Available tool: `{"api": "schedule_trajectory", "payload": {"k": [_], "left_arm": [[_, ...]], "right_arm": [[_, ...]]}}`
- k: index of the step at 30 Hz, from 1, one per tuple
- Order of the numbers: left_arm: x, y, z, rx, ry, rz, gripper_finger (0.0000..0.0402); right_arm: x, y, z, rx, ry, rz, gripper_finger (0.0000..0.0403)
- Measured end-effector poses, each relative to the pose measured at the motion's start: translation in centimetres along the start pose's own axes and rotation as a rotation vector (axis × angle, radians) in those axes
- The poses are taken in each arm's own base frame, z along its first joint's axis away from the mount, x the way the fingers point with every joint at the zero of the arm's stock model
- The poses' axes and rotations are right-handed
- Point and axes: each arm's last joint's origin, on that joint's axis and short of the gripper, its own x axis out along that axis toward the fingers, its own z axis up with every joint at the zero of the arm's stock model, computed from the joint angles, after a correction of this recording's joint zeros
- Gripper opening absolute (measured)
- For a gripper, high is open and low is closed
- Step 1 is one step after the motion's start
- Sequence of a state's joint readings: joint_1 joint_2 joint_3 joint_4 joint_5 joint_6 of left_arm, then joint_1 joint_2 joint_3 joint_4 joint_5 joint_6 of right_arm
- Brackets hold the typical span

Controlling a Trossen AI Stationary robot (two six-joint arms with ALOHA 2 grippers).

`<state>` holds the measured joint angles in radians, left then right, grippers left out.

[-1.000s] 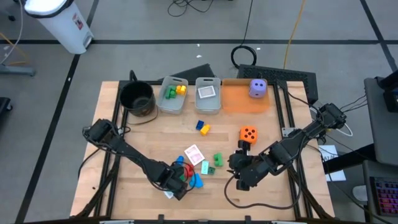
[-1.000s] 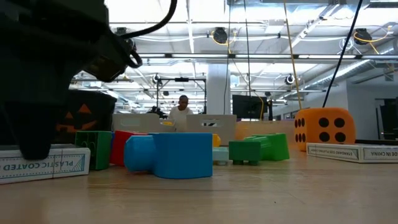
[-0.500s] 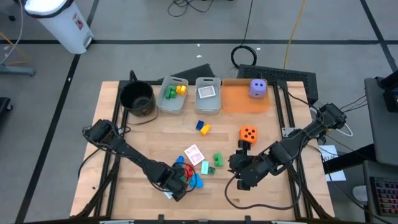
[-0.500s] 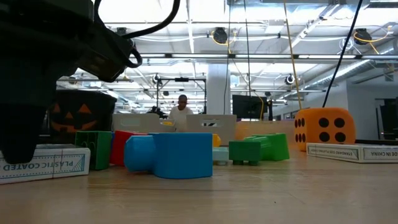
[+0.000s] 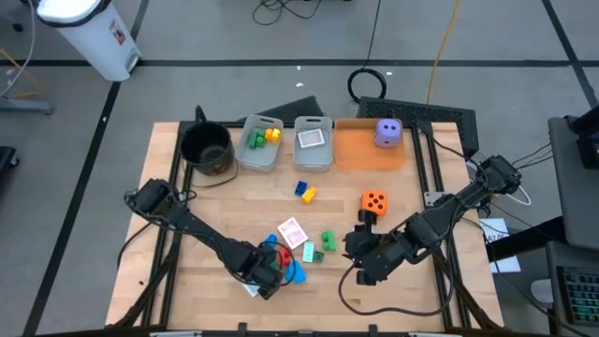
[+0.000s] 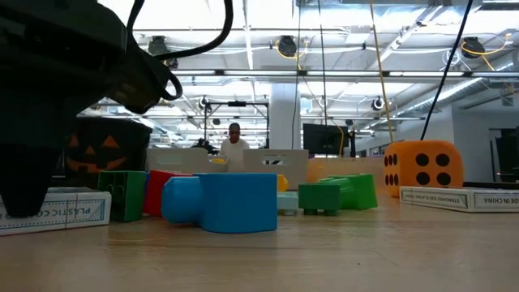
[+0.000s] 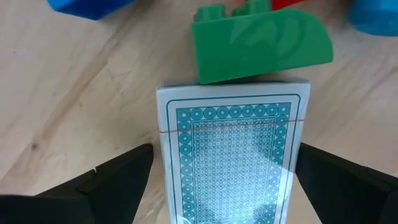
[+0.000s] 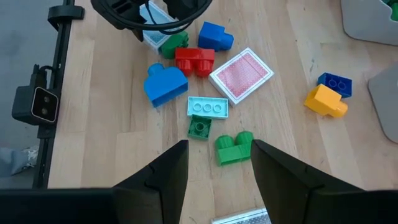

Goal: Pick & Place Toys
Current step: Put the blue deck of cards into the right gray bin

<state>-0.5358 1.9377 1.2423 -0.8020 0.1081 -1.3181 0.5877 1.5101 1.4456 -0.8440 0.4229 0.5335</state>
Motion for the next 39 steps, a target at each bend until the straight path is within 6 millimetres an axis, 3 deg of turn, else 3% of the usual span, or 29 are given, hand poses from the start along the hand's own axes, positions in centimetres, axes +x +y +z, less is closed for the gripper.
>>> {"api": "schedule_trajectory", "payload": {"k": [12, 20, 27, 31, 39], "left_arm": [[0.0, 0.7, 0.3, -0.061, 0.042, 0.056, 0.0388], [0.0, 0.8, 0.3, -0.084, 0.049, 0.06, 0.0301], [-0.3, 0.9, 0.5, -0.105, 0.057, 0.044, 0.0301], [-1.1, 1.1, 0.3, -0.109, 0.045, 0.04, 0.0303], [-4.5, 2.6, -0.2, -0.11, -0.012, 0.054, 0.0303]], "right_arm": [[0.0, 0.0, 0.0, 0.0, 0.0, 0.0, 0.0166], [0.0, 0.0, 0.0, 0.0, 0.0, 0.0, 0.0166], [0.0, 0.0, 0.0, 0.001, 0.0, 0.001, 0.0166], [0.0, 0.0, 0.0, 0.001, 0.0, 0.001, 0.0166], [0.0, 0.0, 0.0, -0.01, 0.001, 0.004, 0.0166]]}}
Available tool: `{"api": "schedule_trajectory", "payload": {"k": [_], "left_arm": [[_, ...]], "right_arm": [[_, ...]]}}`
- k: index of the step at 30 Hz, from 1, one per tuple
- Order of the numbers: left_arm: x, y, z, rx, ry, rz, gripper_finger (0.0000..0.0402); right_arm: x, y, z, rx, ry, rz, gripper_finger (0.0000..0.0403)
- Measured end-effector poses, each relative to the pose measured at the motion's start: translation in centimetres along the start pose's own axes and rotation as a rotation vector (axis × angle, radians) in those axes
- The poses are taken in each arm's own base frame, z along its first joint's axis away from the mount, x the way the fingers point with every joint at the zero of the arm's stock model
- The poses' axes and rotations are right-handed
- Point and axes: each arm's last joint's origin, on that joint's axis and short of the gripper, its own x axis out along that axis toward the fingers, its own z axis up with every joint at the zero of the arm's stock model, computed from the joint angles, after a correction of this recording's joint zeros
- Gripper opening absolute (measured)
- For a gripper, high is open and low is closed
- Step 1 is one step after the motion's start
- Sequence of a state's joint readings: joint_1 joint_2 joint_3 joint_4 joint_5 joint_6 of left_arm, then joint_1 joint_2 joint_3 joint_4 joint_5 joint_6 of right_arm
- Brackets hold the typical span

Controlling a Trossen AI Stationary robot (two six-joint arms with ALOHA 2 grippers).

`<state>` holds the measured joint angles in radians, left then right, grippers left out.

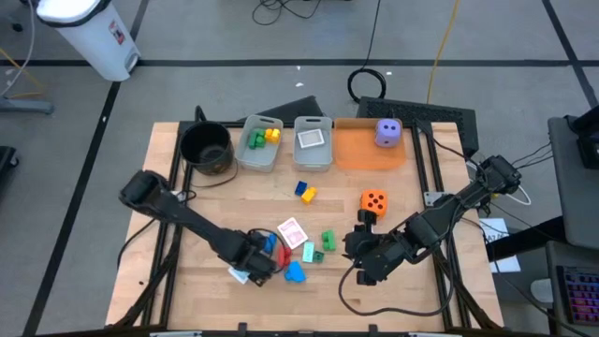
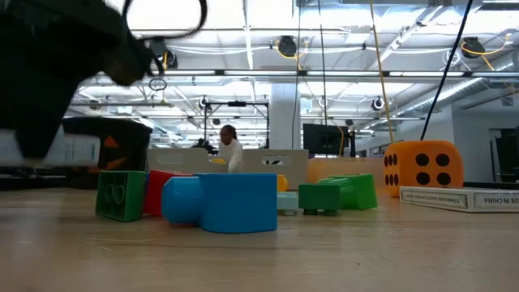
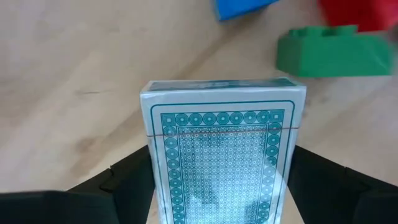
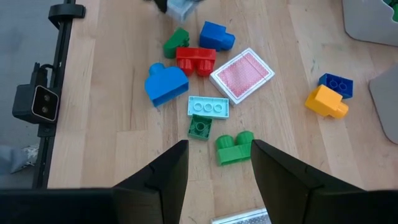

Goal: Pick & Place Toys
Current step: Put the blue deck of cards into the right gray bin

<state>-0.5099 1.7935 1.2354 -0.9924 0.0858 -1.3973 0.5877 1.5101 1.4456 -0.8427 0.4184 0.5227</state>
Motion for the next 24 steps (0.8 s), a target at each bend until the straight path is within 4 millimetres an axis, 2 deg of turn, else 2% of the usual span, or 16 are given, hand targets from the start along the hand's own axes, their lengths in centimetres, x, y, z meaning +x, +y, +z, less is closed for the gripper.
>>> {"api": "schedule_trajectory", "payload": {"k": [6, 11, 19, 24], "left_arm": [[-4.3, 1.6, -0.4, -0.038, -0.114, -0.103, 0.0309], [-8.6, 3.0, -0.5, -0.062, -0.301, -0.292, 0.0303], [-15.0, 3.6, -0.1, 0.038, -0.602, -0.703, 0.0315], [-17.7, 3.3, 1.0, 0.17, -0.66, -0.934, 0.0305]], "right_arm": [[-0.2, 0.0, 0.1, -0.058, -0.01, 0.007, 0.0166], [-1.1, -0.3, 0.8, -0.112, -0.086, 0.039, 0.0166], [-3.4, -1.1, 4.0, -0.194, -0.396, 0.112, 0.0167], [-4.8, -2.6, 5.9, -0.219, -0.554, 0.224, 0.0167]]}}
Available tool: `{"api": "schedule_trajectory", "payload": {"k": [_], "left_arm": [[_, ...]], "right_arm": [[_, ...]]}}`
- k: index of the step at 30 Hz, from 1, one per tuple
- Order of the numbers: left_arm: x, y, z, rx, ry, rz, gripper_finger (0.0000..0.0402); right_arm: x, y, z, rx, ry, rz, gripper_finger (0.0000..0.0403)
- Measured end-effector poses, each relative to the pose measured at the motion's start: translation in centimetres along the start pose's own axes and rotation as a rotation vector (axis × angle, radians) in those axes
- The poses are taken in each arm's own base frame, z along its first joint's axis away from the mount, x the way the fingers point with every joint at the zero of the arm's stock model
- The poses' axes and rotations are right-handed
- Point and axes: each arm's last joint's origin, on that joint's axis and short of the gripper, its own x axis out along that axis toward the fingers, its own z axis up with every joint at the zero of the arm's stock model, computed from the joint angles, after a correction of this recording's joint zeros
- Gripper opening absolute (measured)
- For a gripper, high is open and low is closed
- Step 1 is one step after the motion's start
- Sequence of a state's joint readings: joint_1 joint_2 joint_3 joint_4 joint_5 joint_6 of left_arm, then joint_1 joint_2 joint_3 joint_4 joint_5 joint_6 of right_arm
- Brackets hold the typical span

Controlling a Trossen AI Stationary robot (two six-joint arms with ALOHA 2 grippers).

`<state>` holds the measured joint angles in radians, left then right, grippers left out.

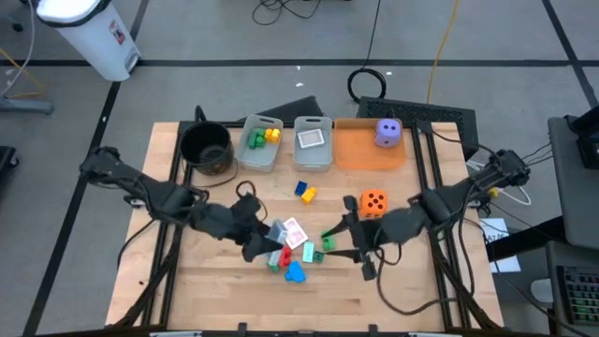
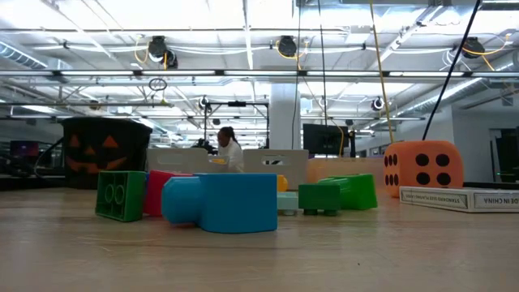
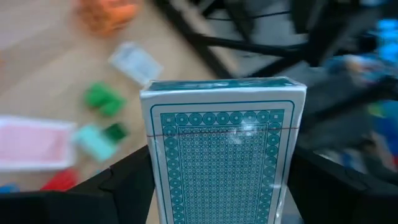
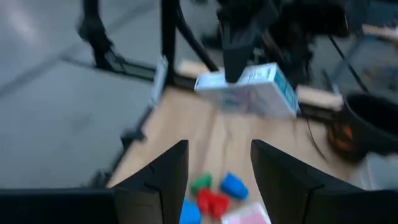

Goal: Pick & Place Toys
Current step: Put the blue deck of cards into the right gray bin

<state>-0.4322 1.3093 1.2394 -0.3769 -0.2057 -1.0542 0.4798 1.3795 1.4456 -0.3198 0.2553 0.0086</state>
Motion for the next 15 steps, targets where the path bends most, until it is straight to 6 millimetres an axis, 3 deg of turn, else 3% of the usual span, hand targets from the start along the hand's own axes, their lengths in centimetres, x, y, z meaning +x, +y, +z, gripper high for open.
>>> {"api": "schedule_trajectory", "payload": {"k": [7, 15], "left_arm": [[0.2, -0.5, 2.6, 0.037, 0.11, -0.28, 0.0319], [0.1, 0.4, 4.6, 0.056, 0.231, -0.422, 0.0304]], "right_arm": [[0.4, -3.2, 1.0, 0.089, -0.094, 0.101, 0.0192], [0.8, -4.9, 2.2, 0.057, -0.236, 0.08, 0.0238]]}}
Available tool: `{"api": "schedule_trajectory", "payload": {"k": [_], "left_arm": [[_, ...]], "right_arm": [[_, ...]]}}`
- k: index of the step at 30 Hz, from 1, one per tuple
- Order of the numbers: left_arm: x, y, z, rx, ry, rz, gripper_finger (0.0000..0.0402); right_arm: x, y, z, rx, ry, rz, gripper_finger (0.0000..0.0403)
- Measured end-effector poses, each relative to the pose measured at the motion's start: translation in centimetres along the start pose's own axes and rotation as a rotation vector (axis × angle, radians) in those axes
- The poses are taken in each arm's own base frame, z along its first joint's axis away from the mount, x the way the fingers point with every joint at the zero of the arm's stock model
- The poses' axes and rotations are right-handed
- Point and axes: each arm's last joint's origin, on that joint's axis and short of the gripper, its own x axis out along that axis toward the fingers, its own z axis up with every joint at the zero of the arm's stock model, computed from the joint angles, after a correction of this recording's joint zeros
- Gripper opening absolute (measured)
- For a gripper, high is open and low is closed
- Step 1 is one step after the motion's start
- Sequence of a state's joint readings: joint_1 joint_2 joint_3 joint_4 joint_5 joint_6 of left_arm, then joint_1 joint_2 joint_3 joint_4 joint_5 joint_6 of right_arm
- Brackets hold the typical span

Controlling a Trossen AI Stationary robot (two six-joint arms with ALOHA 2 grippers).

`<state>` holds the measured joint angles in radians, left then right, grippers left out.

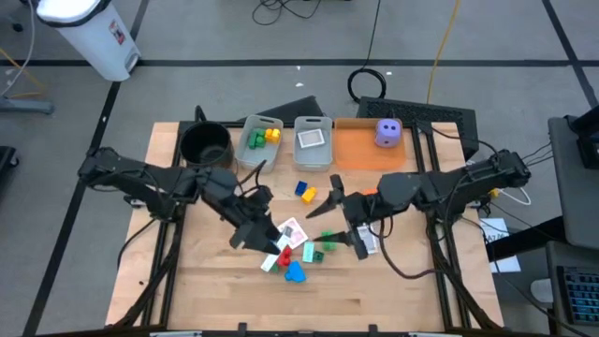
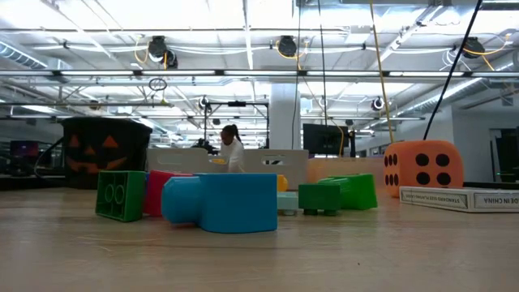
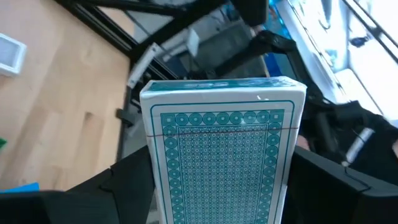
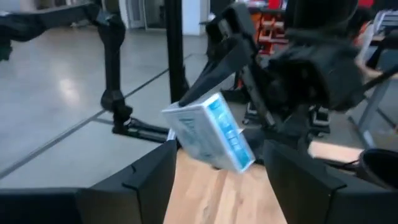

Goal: Pick & Place Toys
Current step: Put the blue deck of cards into the right gray bin

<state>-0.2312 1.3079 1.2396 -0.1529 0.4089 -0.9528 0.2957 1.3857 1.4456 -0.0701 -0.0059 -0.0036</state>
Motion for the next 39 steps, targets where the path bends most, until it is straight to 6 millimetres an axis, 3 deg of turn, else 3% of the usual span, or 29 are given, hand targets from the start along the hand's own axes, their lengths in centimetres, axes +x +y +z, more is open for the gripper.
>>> {"api": "schedule_trajectory", "payload": {"k": [6, 14, 19, 23, 31, 39], "left_arm": [[-0.6, 0.6, 0.9, -0.011, 0.049, -0.047, 0.0324], [-1.4, 0.6, 2.5, 0.011, 0.02, -0.138, 0.0303], [-1.7, 0.8, 2.9, -0.009, 0.028, -0.148, 0.0319], [-1.3, 1.2, 2.9, -0.02, 0.04, -0.144, 0.0328], [-0.2, 2.0, 3.5, -0.03, 0.049, -0.17, 0.0303], [0.4, 2.3, 3.8, -0.057, 0.082, -0.217, 0.0328]], "right_arm": [[1.1, -1.2, -0.1, -0.024, -0.058, 0.067, 0.0245], [2.9, -2.0, -0.8, -0.016, -0.097, 0.112, 0.0232], [3.1, -2.3, -0.7, -0.016, -0.119, 0.119, 0.0232], [3.0, -2.7, -0.5, -0.022, -0.139, 0.112, 0.023], [3.4, -3.1, -0.7, -0.023, -0.146, 0.116, 0.0217], [4.3, -2.9, -1.5, 0.005, -0.122, 0.182, 0.0214]]}}
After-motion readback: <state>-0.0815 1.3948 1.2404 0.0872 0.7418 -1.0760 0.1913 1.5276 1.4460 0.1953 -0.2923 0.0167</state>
